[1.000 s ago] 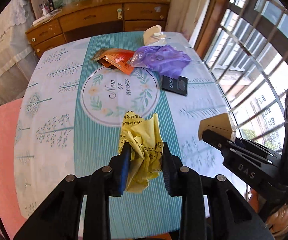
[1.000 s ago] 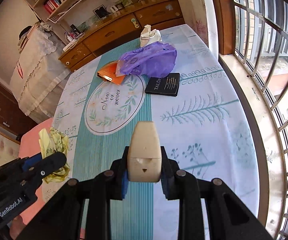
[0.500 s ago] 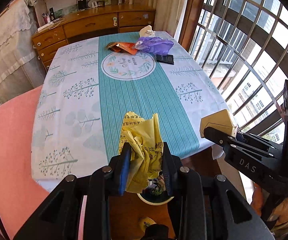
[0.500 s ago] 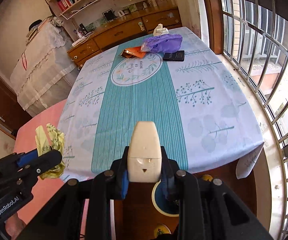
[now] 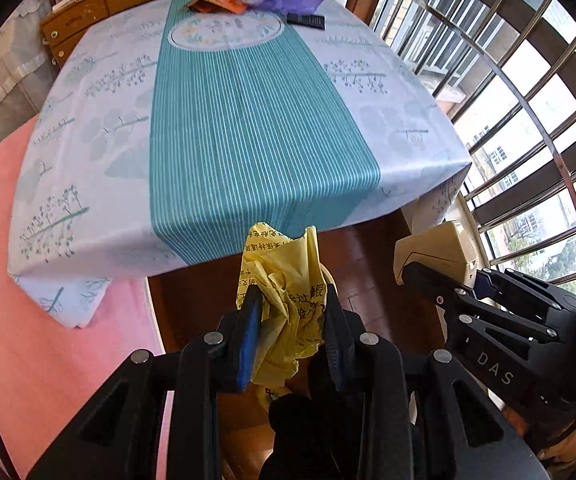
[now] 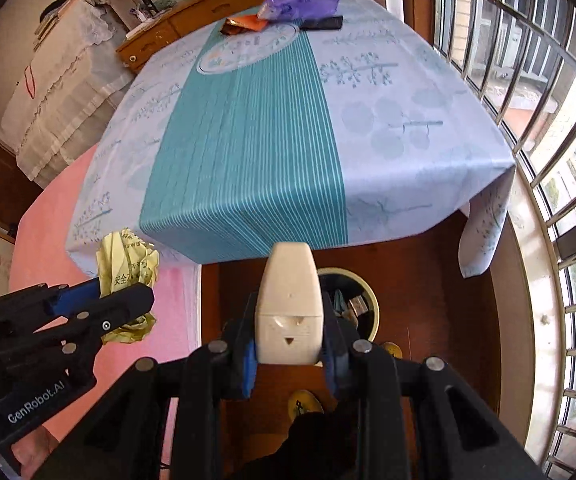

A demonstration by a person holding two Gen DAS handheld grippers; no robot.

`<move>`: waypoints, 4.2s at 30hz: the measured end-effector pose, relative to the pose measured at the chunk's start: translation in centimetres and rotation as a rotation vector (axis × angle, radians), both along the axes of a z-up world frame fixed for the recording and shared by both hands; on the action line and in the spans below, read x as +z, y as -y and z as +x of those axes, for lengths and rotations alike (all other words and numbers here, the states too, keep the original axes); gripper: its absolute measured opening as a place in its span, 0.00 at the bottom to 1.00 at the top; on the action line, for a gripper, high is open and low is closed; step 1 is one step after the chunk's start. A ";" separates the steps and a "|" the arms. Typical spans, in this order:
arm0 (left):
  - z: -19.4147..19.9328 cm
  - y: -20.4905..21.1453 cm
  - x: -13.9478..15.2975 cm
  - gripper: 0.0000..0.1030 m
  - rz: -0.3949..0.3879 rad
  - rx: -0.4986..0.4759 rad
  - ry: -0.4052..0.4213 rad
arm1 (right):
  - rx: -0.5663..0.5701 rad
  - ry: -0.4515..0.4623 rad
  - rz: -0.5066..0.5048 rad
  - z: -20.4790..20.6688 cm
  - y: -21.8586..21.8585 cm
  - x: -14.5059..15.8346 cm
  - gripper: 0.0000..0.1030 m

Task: Collect trash
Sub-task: 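Carry the yellow wrapper and beige block over the trash bin with both grippers, then open both grippers to drop the wrapper and block into the bin, then raise both tools from the bin back toward the table, then move both tools over the purple bag and black card, then grasp the purple plastic bag with the left gripper while the right grasps the black TALOPN card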

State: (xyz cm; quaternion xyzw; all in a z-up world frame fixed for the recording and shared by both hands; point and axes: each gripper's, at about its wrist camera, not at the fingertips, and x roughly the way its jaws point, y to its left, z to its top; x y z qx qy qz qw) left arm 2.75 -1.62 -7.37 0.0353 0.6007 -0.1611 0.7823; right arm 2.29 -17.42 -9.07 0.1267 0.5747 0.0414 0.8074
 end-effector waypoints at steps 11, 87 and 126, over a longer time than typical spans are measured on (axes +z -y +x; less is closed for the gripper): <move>1.1 3.2 -13.8 0.27 0.046 0.041 -0.127 | 0.004 -0.177 0.028 0.9 2.1 -12.9 0.25; -2.7 -1.8 11.7 0.80 0.122 0.098 0.393 | -0.180 0.232 -0.181 -1.3 1.6 10.1 0.65; 36.7 15.4 4.9 0.76 0.261 0.194 0.254 | 0.154 0.141 -0.049 34.4 16.1 3.0 0.63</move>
